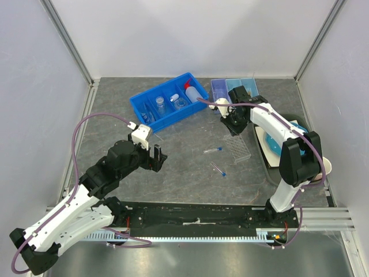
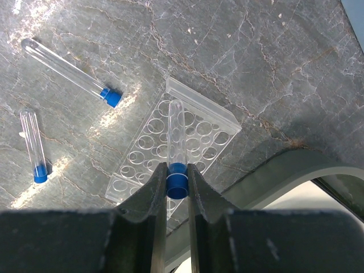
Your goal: Organize the chemistry lab equipment
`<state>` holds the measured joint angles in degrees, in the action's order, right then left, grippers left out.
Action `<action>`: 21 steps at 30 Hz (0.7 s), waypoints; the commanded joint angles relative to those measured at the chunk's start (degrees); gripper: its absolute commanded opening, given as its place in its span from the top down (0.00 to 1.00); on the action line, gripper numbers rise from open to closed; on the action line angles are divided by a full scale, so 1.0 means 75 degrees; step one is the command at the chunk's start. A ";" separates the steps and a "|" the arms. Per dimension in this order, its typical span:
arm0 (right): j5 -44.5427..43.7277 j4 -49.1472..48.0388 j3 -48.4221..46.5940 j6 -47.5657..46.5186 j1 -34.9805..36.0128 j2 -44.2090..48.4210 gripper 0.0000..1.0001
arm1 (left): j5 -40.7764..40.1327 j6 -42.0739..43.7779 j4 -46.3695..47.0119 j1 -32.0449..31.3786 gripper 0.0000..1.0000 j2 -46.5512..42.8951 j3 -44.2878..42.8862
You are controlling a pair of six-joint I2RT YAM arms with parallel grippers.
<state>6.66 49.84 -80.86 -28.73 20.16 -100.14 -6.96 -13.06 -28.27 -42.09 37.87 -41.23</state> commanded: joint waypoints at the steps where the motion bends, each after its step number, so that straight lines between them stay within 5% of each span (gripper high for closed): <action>1: 0.0155 0.0116 0.0082 0.0093 0.0077 0.0144 0.83 | -0.0044 -0.0040 0.0031 -0.0002 0.12 -0.0010 -0.0057; 21: 0.0097 0.0139 0.0048 0.0081 0.0159 -0.0042 0.80 | -0.0009 -0.0052 0.0031 -0.0002 0.12 0.0014 -0.0057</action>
<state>8.03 50.33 -78.39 -28.14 20.62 -99.44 -6.94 -13.06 -28.32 -42.09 37.89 -41.23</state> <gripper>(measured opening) 0.218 0.877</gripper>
